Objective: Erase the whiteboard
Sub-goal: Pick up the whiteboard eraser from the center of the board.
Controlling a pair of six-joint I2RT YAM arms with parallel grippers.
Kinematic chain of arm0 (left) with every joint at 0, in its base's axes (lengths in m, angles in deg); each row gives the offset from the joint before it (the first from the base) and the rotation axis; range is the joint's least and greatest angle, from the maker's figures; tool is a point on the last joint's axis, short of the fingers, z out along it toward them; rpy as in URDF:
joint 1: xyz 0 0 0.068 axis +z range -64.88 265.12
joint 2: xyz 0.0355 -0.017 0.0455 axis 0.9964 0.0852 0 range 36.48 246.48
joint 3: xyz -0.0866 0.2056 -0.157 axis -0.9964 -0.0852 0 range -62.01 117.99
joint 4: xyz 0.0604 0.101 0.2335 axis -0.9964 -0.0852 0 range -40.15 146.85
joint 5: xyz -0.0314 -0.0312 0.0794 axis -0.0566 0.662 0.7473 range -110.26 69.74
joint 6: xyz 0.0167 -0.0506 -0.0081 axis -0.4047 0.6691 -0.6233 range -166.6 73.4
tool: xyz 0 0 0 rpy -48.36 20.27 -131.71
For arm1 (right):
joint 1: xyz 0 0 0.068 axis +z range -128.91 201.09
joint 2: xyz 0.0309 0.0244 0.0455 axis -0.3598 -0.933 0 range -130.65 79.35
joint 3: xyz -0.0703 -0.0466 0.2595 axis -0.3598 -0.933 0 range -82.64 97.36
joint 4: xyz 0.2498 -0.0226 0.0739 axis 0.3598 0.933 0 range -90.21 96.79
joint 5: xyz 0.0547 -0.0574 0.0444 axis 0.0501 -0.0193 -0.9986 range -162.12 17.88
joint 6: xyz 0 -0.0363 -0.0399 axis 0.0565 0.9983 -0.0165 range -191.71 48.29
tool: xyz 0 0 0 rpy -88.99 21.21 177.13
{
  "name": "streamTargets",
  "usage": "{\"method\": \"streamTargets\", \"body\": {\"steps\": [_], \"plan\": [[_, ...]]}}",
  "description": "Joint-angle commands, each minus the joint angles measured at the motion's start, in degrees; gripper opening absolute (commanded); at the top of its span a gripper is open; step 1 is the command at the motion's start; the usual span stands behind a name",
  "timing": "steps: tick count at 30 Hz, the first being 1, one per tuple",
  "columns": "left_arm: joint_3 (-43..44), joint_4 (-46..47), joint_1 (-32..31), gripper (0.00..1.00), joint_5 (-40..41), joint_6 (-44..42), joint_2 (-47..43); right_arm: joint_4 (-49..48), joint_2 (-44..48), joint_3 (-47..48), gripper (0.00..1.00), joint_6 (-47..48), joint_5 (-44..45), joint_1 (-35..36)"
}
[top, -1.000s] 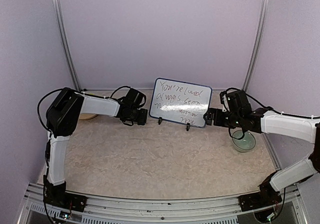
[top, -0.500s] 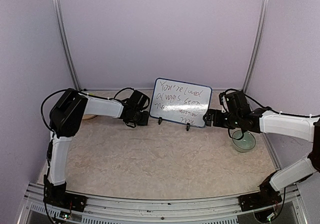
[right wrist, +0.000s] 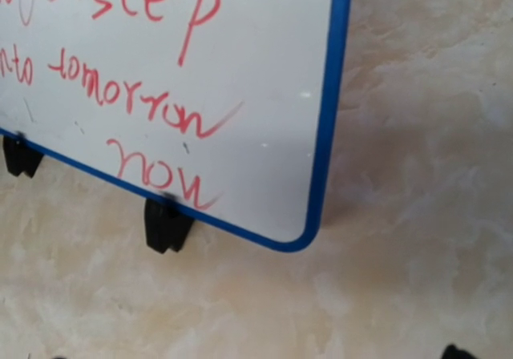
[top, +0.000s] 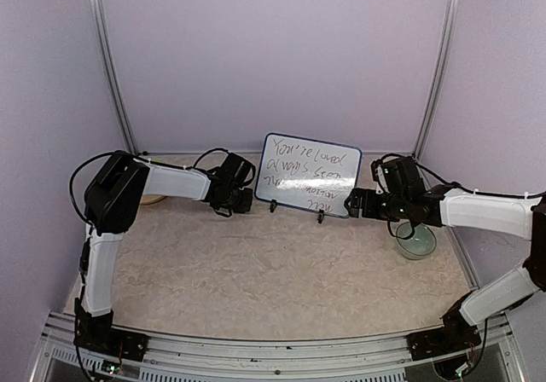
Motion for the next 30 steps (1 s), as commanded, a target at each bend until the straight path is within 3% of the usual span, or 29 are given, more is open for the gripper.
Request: {"method": "streamTargets", "body": {"steps": [1,3,16,25,30], "plan": [[0.6,0.3,-0.1,0.24,1.1,0.1,0.6,-1.2,-1.1,0.7,1.0,1.2,-2.0,-0.3],[0.1,0.7,-0.1,0.2,1.4,0.0,0.3,-1.3,-1.4,0.7,1.0,1.5,-2.1,-0.2],[-3.8,2.1,-0.2,0.18,2.4,1.4,-5.0,-2.2,-5.2,2.9,1.0,5.5,-2.8,5.1],[-11.2,2.8,-1.0,0.19,5.3,5.5,-14.5,2.5,-11.2,8.5,1.0,-1.8,14.3,10.8],[-15.5,2.1,-2.4,0.19,7.4,7.7,-19.7,2.0,-14.3,10.7,0.94,-7.7,20.8,14.0]]}}
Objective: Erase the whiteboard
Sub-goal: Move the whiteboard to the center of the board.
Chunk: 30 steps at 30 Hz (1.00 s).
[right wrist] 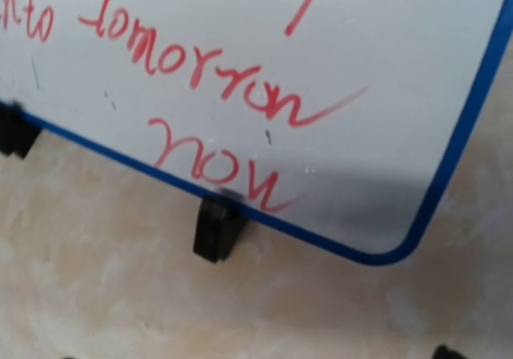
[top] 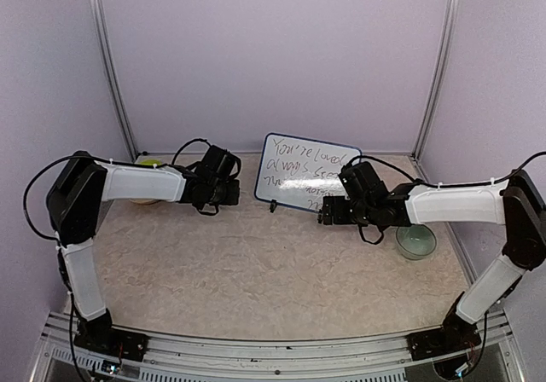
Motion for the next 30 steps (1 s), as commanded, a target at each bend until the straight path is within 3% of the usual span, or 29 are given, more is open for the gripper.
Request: {"method": "streamTargets", "body": {"steps": [1,7,18,30], "plan": [[-4.1,0.0,-1.5,0.19,2.3,3.3,-5.4,0.8,-3.4,3.3,0.93,-7.0,9.5,2.9],[-9.6,-0.3,-2.2,0.19,1.3,5.5,-12.3,2.9,-9.1,8.4,0.86,-11.9,14.2,4.8],[-15.1,-2.1,-4.5,0.19,2.8,5.8,-22.2,5.6,-16.7,14.6,0.76,-15.5,13.0,5.6],[-18.1,-1.9,-4.6,0.19,3.3,5.9,-26.3,6.9,-22.6,17.7,0.66,-19.0,16.1,6.2]]}}
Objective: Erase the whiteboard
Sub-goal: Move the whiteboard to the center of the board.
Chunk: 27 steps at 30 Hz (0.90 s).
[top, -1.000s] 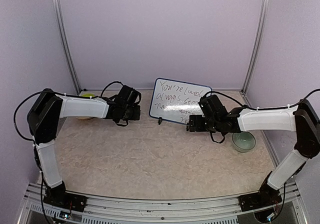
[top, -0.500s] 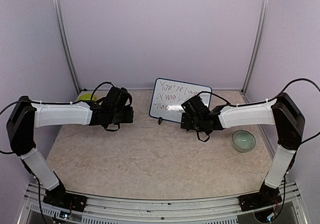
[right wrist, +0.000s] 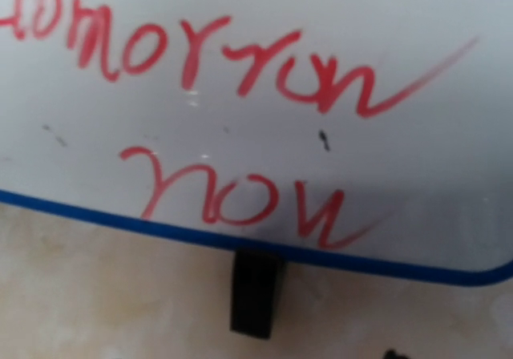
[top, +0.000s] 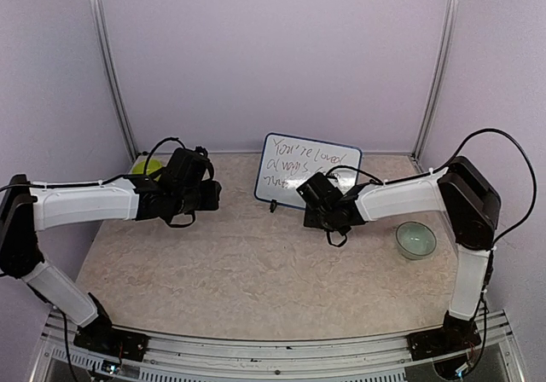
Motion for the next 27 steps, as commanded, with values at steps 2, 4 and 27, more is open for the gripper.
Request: {"method": "streamTargets", "body": {"steps": [2,4,27], "plan": [[-1.3,-0.3,-0.2,0.19,0.8,0.4,-1.7,2.5,-3.5,3.4,0.63,-2.4,4.8,0.5],[-1.6,-0.2,-0.2,0.19,0.9,0.4,-2.1,3.3,-5.0,4.8,0.6,-3.1,6.4,0.6],[-2.0,-0.1,-0.2,0.19,2.2,-0.2,-2.8,8.3,-13.9,13.4,0.39,-5.8,10.6,-0.2]]}}
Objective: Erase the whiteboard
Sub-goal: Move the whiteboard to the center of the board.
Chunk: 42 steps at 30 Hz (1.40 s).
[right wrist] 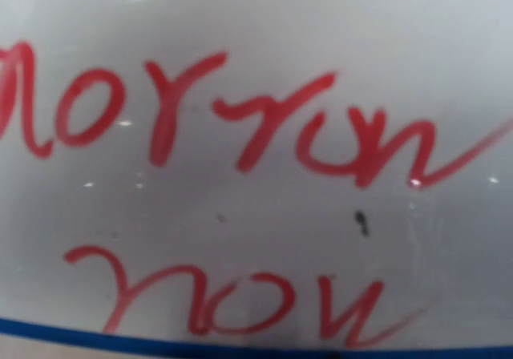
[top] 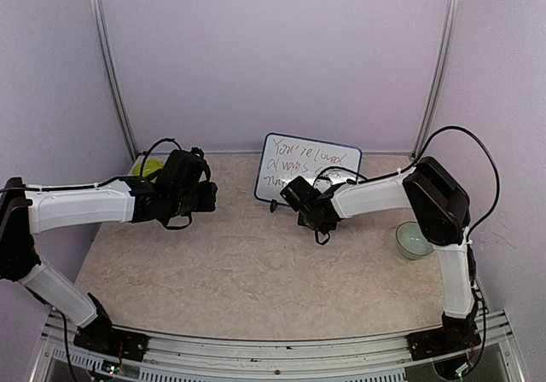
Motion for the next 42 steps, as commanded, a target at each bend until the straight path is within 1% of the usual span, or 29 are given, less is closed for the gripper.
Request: {"method": "streamTargets", "body": {"steps": [1,11,17,24,29,42], "plan": [[-0.4,0.3,-0.2,0.19,0.9,-0.2,-0.8,1.7,-0.8,0.4,0.37,-1.7,1.8,-0.2],[-0.3,0.7,-0.2,0.19,0.9,-0.1,-0.3,-0.3,-0.5,-1.4,0.11,-0.9,0.7,-0.2],[0.0,0.7,-0.2,0.19,0.7,0.1,-0.4,-1.6,0.5,-3.4,0.01,-0.3,-0.2,-0.1],[-0.4,0.4,-0.2,0.19,0.4,0.4,-1.3,-0.8,2.7,-4.9,0.02,-0.5,0.1,1.9],[-0.6,0.4,-0.3,0.19,0.5,0.6,-1.9,0.5,4.9,-6.3,0.02,-1.9,-1.2,3.2],[0.1,-0.1,-0.9,0.19,1.1,0.6,-4.1,7.2,8.0,-8.7,0.04,-10.9,-0.4,10.0]]}}
